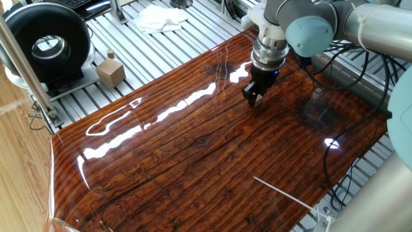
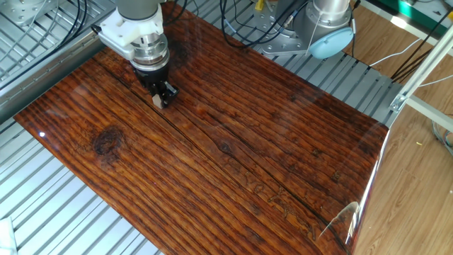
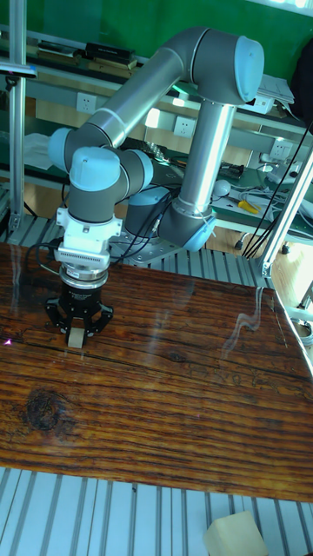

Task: Hold a small block with the gripper and sweep it from left to right on the table

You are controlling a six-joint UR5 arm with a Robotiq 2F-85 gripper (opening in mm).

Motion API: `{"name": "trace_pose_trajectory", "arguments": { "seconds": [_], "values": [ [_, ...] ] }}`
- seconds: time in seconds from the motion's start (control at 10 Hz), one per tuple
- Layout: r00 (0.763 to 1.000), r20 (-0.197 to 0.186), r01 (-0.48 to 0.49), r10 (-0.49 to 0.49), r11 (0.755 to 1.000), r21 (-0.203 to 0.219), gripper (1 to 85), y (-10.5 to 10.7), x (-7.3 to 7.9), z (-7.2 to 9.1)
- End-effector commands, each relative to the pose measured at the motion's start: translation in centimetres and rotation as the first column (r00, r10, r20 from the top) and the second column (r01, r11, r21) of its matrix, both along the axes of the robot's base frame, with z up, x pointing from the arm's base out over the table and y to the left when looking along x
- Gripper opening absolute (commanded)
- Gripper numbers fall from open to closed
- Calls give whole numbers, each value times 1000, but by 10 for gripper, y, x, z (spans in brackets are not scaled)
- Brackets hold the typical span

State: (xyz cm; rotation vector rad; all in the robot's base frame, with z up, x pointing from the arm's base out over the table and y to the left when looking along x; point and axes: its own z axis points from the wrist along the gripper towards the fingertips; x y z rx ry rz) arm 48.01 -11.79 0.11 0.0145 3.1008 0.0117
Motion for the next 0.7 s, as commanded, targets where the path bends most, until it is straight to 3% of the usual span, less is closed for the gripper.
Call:
{"name": "trace_pose_trajectory", "arguments": {
  "seconds": [0.0, 0.6],
  "values": [
    [1000, 3, 19, -19, 1000, 19, 10, 6, 1, 1],
    [1000, 3, 23, -23, 999, 35, 10, 11, 0, 1]
  ]
}}
